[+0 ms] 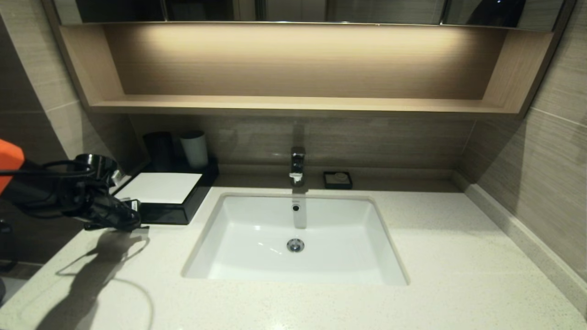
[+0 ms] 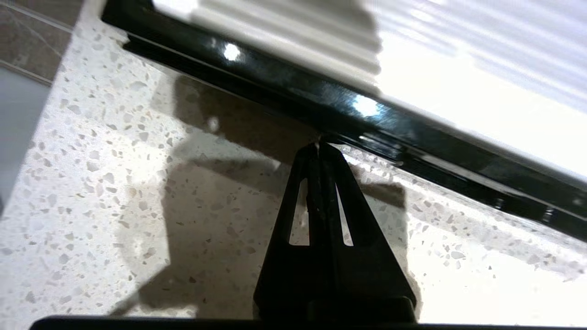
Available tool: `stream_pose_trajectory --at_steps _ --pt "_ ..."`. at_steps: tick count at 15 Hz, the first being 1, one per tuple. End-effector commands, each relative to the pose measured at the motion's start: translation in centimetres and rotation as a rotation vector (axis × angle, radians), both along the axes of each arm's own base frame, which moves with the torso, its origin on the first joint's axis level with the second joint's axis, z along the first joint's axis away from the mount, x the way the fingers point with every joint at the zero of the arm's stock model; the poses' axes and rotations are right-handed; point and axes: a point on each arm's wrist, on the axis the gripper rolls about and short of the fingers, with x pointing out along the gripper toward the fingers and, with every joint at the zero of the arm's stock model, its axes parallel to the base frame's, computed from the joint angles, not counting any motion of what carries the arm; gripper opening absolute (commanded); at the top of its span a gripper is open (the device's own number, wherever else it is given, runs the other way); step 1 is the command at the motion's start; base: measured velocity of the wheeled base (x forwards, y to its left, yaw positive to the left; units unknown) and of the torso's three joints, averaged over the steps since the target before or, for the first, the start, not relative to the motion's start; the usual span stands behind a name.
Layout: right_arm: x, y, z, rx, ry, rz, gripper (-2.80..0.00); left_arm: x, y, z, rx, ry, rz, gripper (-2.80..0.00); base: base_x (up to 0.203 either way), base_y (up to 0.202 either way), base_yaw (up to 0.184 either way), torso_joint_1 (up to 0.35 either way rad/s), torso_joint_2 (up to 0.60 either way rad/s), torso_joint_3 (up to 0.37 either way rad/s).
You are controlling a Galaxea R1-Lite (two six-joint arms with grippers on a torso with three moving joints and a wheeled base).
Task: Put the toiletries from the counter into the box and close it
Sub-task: Close the drawer
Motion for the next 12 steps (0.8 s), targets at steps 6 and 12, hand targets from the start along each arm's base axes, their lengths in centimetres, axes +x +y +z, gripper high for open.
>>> stream_pose_trajectory --at_steps 6,12 --pt "0.0 0.0 0.0 -0.001 0.003 -0.001 -2.8 -0.1 0.3 2.4 0.03 -0.102 0.014 -2.8 0.0 0.0 0.0 0.0 0.0 0.0" --pt "0.0 0.0 0.0 -0.001 0.003 0.001 -2.8 -1.9 0.2 4.6 0.049 -0.148 0.02 -2.8 0.0 0.0 0.0 0.0 0.0 0.0"
